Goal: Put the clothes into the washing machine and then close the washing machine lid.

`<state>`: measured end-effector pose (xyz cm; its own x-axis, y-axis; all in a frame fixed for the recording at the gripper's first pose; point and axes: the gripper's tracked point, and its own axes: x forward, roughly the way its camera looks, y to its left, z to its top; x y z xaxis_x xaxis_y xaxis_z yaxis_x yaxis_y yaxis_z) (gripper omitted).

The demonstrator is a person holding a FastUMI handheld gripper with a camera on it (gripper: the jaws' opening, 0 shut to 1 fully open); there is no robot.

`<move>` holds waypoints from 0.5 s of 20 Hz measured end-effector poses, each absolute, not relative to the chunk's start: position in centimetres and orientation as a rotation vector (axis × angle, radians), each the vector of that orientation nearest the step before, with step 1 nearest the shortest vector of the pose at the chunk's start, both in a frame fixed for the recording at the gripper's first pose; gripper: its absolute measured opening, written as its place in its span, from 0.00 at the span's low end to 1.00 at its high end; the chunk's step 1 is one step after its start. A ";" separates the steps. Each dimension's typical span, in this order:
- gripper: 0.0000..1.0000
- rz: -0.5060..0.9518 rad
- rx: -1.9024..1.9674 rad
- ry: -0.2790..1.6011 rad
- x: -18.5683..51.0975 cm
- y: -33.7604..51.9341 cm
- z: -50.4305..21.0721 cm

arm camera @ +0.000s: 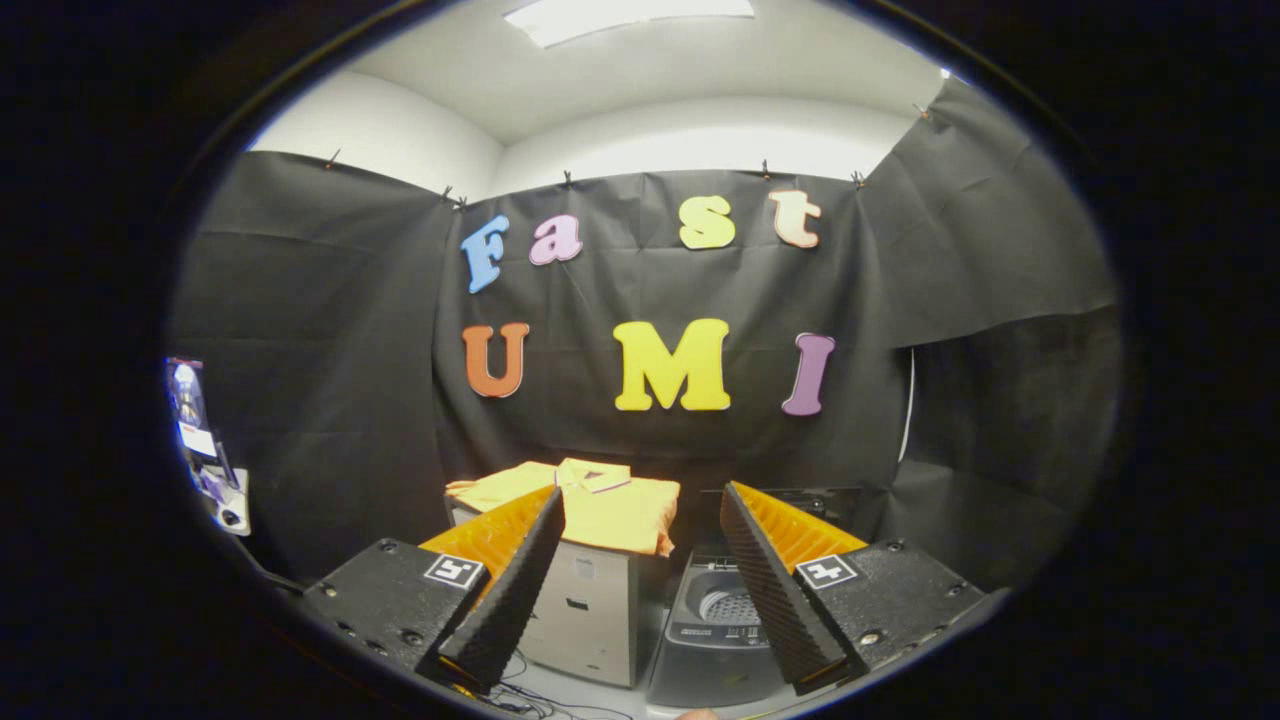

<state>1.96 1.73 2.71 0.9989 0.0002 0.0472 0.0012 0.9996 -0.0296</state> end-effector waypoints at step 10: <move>0.98 0.009 -0.004 -0.024 8.4 8.5 4.4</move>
<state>8.43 8.49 4.43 0.9997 0.0094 0.0244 -0.0093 0.9999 -0.0043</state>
